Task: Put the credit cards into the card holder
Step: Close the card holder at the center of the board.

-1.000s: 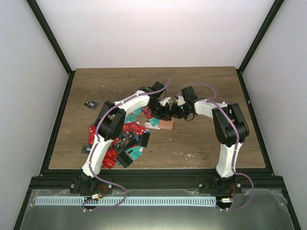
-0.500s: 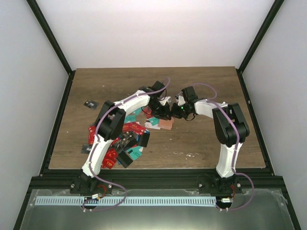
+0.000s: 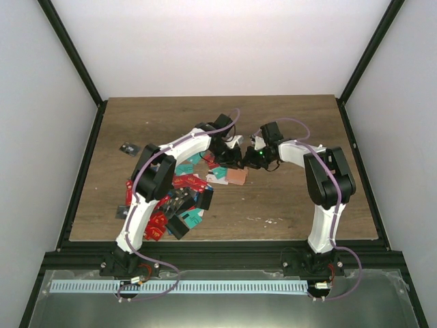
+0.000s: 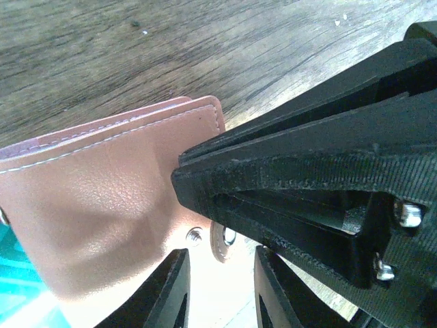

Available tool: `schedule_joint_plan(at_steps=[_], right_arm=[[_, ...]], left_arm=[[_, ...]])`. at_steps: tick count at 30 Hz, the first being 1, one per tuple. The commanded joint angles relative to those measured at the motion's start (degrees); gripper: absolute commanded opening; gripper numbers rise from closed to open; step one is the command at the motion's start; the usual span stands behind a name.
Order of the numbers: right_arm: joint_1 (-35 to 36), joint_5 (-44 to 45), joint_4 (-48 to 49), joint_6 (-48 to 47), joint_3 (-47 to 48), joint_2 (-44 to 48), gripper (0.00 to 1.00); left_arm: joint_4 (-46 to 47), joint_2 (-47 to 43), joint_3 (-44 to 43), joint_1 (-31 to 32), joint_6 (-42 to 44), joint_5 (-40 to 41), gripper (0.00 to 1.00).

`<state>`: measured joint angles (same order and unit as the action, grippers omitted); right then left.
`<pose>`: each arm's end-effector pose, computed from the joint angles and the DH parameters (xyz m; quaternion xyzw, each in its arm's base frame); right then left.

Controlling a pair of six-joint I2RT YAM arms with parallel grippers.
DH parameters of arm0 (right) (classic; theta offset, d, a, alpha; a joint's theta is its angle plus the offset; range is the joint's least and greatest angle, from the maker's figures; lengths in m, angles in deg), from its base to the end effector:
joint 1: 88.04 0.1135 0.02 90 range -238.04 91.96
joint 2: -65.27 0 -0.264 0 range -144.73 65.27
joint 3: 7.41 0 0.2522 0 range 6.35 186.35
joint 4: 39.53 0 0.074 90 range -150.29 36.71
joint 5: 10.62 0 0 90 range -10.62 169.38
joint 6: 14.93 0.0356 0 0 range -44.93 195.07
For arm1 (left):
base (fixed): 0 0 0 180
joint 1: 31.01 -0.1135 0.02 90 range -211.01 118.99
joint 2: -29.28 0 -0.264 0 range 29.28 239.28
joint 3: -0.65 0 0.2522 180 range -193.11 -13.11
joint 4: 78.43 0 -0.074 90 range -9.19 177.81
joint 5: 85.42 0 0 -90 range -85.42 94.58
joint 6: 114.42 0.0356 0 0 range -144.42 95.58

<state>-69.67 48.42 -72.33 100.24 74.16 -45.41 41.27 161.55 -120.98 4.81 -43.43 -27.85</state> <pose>0.3575 0.1380 0.1456 -0.0092 0.9371 0.3272 0.1212 0.3776 -0.2961 0.1639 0.1842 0.9300 -0.3177 0.0143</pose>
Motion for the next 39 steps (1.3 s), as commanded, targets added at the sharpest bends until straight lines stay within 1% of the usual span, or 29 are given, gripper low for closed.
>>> schedule_joint_plan(at_steps=[1,18,22,26,28,30,34,39], right_arm=[[-0.69,-2.45,-2.97,-1.33,2.0,1.31,0.08],[-0.8,-2.0,-2.05,-1.68,-0.76,0.98,0.07],[-0.9,-1.83,-2.08,-1.7,-0.88,0.94,0.07],[-0.94,-1.79,-1.96,-1.56,-1.16,0.98,0.07],[-0.93,-1.8,-1.87,-1.53,-1.27,0.98,0.07],[-0.93,-1.74,-1.82,-1.52,-1.28,0.91,0.07],[-0.95,-1.75,-1.78,-1.44,-1.28,0.78,0.07],[-1.03,-1.57,-1.8,-1.4,-1.37,0.8,0.07]], left_arm=[[2.93,-1.52,0.01,-0.13,0.02,-1.74,0.28],[2.77,0.13,-0.05,-0.13,0.59,-1.46,0.19],[2.34,0.58,-0.14,-0.05,0.63,-1.27,0.2],[1.54,0.57,0.03,0.04,1.18,-0.23,0.27],[1.39,0.54,0.32,0.05,1.41,-0.26,0.27],[1.45,0.45,0.59,0.1,1.51,-0.47,0.27],[1.8,0.58,0.74,0.22,1.51,-1.38,0.22],[1.96,0.84,1.38,0.31,1.59,-1.76,0.21]])
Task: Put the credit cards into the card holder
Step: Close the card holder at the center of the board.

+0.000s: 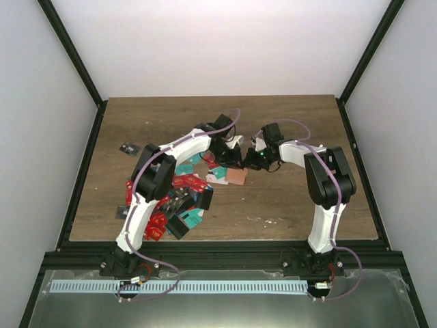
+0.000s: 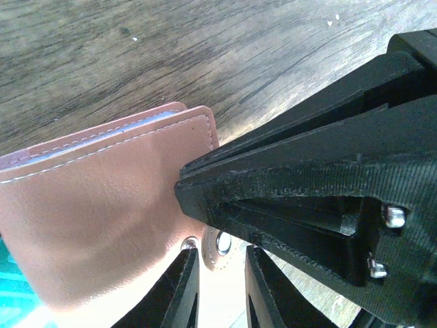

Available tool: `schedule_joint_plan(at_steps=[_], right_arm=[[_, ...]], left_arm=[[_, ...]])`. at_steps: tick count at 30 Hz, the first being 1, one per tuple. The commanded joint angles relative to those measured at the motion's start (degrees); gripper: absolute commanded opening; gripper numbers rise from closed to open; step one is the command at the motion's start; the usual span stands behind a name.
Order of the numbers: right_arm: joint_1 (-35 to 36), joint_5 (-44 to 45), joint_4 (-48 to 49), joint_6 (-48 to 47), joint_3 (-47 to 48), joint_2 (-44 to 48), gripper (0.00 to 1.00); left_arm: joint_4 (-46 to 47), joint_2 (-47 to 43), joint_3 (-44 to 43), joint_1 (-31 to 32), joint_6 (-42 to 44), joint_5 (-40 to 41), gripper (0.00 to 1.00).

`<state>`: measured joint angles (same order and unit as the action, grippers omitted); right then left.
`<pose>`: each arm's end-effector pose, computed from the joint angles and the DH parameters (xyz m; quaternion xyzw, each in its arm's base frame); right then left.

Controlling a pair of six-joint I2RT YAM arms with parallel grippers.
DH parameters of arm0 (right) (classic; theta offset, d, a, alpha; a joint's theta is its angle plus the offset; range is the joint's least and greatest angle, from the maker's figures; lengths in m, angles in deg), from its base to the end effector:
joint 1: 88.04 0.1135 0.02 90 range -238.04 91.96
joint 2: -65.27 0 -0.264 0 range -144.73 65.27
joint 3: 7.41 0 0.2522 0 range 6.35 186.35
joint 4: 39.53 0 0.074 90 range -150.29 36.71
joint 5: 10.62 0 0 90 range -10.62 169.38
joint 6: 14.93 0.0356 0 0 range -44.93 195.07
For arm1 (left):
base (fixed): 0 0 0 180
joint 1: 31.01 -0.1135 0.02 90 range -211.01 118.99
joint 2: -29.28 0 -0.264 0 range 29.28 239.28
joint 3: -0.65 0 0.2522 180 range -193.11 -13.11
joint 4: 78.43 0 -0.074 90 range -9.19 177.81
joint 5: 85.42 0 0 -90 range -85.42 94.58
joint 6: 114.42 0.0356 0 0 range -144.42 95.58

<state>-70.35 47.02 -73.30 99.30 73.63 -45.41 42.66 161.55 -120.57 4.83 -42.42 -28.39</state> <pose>0.3553 0.1333 0.1427 -0.0107 0.9368 0.3322 0.1092 0.3783 -0.2972 0.1629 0.1952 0.9252 -0.3247 0.0222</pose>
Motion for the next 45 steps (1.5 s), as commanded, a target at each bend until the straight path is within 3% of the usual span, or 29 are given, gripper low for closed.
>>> schedule_joint_plan(at_steps=[1,8,15,45], right_arm=[[-0.38,-0.18,-0.82,-0.49,-0.8,0.81,0.07],[-0.38,-0.26,-0.82,-0.48,-0.75,0.7,0.07],[-0.44,-0.18,-0.95,-0.58,-0.75,0.71,0.06],[-0.8,-0.03,-1.0,-0.85,-1.46,0.4,0.06]], left_arm=[[0.66,0.8,1.13,0.29,0.52,-1.27,0.21],[0.92,1.01,1.38,0.29,0.22,-1.39,0.19],[1.2,0.92,0.86,0.29,-0.1,-0.56,0.04],[-4.07,3.74,-0.93,-0.06,-0.18,5.13,0.04]])
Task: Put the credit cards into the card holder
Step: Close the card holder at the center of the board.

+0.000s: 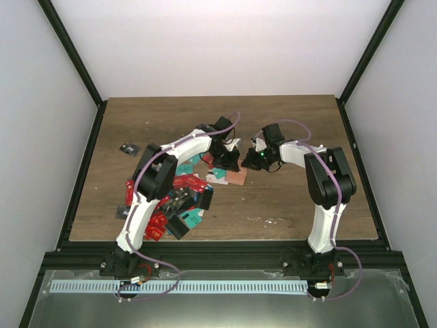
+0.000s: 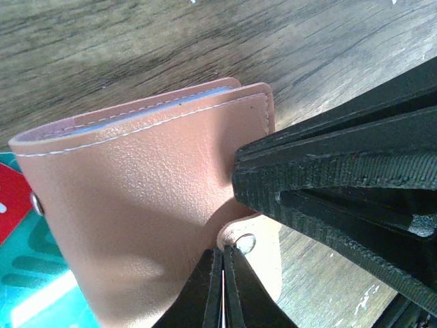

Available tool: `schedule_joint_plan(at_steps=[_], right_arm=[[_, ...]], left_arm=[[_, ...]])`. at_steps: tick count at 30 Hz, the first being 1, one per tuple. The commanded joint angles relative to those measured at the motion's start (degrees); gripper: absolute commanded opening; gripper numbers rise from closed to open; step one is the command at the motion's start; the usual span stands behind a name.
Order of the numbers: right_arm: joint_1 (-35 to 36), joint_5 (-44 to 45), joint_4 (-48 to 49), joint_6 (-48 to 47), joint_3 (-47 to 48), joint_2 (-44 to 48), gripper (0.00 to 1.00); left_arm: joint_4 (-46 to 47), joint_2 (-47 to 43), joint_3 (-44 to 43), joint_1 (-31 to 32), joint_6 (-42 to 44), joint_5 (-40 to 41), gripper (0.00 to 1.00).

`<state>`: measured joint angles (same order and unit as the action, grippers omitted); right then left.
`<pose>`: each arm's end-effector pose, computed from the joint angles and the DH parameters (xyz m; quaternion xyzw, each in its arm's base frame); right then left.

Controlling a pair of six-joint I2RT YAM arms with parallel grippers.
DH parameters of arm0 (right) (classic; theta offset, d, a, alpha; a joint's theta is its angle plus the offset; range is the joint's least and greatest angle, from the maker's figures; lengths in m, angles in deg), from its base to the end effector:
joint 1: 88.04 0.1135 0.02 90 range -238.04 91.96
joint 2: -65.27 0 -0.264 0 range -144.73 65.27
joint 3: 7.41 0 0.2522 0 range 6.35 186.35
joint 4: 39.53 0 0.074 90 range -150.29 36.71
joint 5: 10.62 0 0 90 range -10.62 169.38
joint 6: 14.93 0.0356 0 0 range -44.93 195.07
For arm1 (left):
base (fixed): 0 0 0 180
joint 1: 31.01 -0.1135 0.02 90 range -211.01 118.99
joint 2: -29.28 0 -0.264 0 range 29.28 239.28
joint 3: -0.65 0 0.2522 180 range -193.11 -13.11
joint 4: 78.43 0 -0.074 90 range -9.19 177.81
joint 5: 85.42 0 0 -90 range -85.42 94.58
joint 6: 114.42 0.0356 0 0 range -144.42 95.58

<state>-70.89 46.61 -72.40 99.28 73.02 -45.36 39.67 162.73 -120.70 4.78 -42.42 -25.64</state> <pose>0.3556 0.1299 0.1410 -0.0081 0.9353 0.3356 0.1121 0.3765 -0.2935 0.1516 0.1837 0.9389 -0.2910 0.0031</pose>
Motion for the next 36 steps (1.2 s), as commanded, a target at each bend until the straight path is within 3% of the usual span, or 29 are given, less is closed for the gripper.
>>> schedule_joint_plan(at_steps=[1,18,27,36], right_arm=[[-0.19,0.35,-1.94,-0.77,-0.83,0.39,0.06],[-0.71,-4.26,-3.3,-2.36,4.73,2.16,0.06],[-0.78,-7.3,-2.02,-2.15,-1.32,6.41,0.06],[-0.76,-8.05,0.79,-0.21,-4.65,4.41,0.01]], left_arm=[[-1.08,2.72,-0.86,-0.02,-0.38,2.72,0.04],[-1.79,3.9,-3.0,-0.02,-0.61,2.32,0.04],[-2.14,4.02,-3.02,-0.06,-0.06,2.18,0.04],[-2.08,4.3,-3.23,-0.11,0.29,2.01,0.04]])
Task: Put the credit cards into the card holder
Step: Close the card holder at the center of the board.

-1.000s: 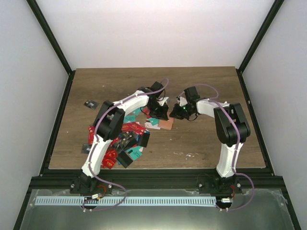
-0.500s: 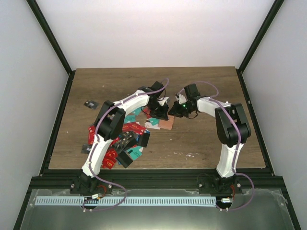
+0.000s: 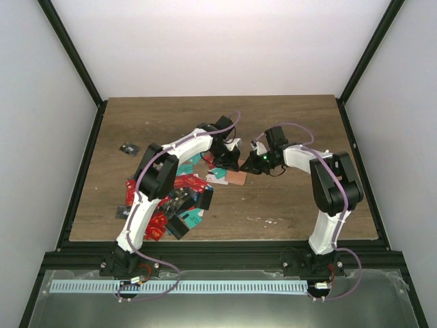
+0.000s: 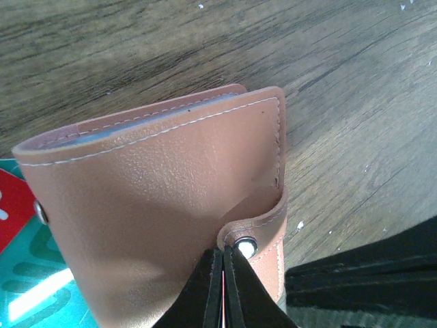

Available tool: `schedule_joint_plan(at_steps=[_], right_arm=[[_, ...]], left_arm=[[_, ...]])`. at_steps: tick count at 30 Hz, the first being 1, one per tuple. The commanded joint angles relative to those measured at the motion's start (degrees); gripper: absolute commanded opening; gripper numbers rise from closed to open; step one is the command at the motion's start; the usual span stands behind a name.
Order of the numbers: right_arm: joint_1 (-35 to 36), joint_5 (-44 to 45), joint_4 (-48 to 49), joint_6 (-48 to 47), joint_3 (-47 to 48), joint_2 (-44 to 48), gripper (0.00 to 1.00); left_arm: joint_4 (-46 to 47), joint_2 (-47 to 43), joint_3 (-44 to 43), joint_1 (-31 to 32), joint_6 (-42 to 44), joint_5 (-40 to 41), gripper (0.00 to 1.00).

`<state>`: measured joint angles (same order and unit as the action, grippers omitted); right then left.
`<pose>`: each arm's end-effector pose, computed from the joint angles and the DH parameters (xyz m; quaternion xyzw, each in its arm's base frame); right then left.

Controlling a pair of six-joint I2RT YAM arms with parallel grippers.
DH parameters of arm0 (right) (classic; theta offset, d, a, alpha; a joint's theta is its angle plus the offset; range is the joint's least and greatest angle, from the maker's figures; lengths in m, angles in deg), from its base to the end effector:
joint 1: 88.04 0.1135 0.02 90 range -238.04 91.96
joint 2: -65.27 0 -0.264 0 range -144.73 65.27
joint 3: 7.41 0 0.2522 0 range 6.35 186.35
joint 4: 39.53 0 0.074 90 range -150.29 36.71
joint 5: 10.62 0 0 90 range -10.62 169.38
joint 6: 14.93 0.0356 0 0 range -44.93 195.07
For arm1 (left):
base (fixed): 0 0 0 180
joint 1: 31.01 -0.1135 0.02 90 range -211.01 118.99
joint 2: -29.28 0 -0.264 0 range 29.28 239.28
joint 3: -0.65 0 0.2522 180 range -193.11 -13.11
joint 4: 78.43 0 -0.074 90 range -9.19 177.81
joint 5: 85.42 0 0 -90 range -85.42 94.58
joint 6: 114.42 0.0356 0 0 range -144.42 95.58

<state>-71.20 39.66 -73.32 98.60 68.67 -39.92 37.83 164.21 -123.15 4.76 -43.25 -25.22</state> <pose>0.3339 0.1248 0.1553 -0.0261 0.9174 0.3860 0.0929 0.3802 -0.2957 0.1505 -0.1746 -0.9425 0.2849 0.0039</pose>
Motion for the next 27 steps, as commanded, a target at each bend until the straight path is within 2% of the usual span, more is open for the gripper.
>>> schedule_joint_plan(at_steps=[1,18,27], right_arm=[[-0.44,-0.95,1.82,0.51,-0.35,-1.3,0.01],[-0.46,1.52,2.36,2.38,1.93,-5.82,0.01],[-0.47,6.8,-4.69,3.65,4.4,-9.81,0.01]], left_arm=[[-0.21,2.79,-0.79,-0.09,1.16,1.57,0.04],[-0.5,3.1,-0.72,-0.11,1.97,1.03,0.04],[-0.47,3.16,-0.95,-0.09,2.74,0.19,0.04]])
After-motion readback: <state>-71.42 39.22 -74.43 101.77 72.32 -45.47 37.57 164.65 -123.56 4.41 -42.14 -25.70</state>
